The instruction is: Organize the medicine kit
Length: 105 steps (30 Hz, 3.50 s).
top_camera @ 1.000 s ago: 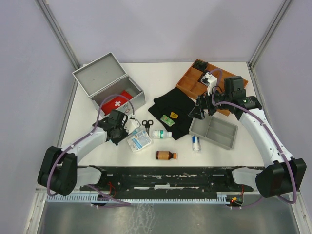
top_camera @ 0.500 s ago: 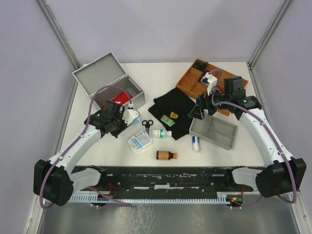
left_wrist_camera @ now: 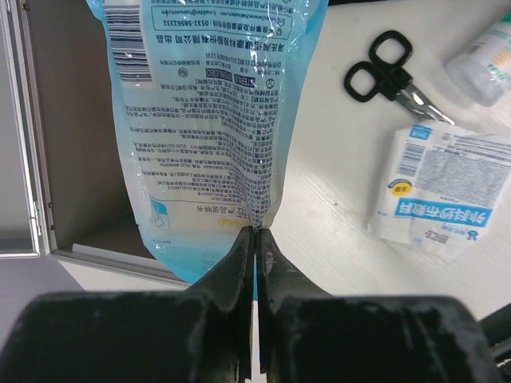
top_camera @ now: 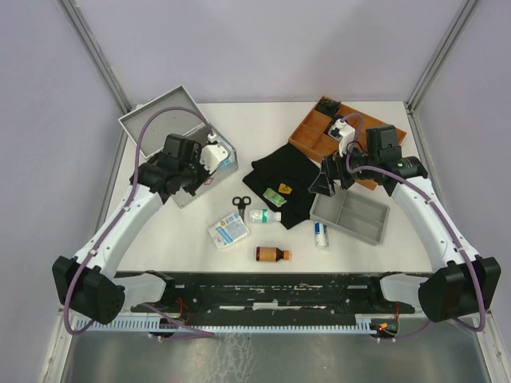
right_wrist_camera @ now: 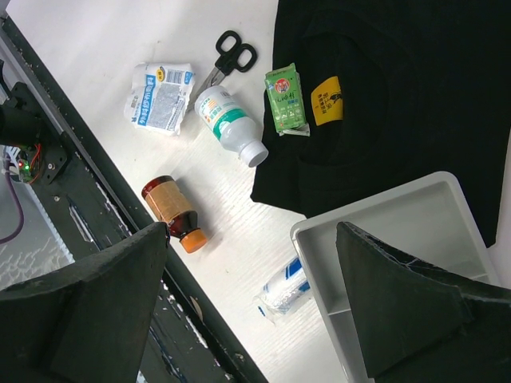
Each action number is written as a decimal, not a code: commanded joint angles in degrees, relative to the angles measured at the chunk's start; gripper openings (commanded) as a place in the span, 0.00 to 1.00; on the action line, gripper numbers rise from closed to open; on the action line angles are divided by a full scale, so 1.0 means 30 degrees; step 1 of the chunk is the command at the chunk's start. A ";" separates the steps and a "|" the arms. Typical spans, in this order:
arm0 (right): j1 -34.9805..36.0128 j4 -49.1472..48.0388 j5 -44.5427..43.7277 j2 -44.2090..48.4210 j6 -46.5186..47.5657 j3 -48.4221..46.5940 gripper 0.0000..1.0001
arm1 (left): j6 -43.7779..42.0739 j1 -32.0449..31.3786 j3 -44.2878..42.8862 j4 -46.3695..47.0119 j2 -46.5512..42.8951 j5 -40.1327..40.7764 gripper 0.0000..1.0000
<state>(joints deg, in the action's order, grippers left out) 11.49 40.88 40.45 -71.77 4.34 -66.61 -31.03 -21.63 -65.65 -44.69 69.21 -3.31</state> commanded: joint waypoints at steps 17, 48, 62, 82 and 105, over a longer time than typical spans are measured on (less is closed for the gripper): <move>-0.0058 -0.0298 0.0046 0.0175 0.0282 -0.0361 0.95 | -0.3651 0.3974 -0.3449 0.1767 0.7751 0.1504 0.03; -0.0072 -0.0228 0.0024 0.0265 0.0312 -0.0456 0.96 | -0.5083 0.5701 -0.4579 0.1978 0.8420 0.2156 0.61; -0.0065 -0.0235 0.0024 0.0353 0.0311 -0.0399 0.96 | -0.3757 0.4447 -0.0198 0.2590 0.1306 -0.4016 0.87; -0.0050 -0.0192 0.0082 0.0161 0.0282 -0.0436 0.97 | -0.1181 -0.1919 0.6417 0.4890 0.1708 -0.3295 0.79; -0.0052 -0.0142 0.0038 0.0205 0.0400 -0.0414 0.98 | -0.2204 -0.1749 0.4846 0.3087 0.6996 -0.5498 0.43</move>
<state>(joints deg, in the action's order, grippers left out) 11.49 41.25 40.45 -71.75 4.62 -66.61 -37.32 -27.07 -51.24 -35.27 90.83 -16.97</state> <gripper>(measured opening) 0.973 0.475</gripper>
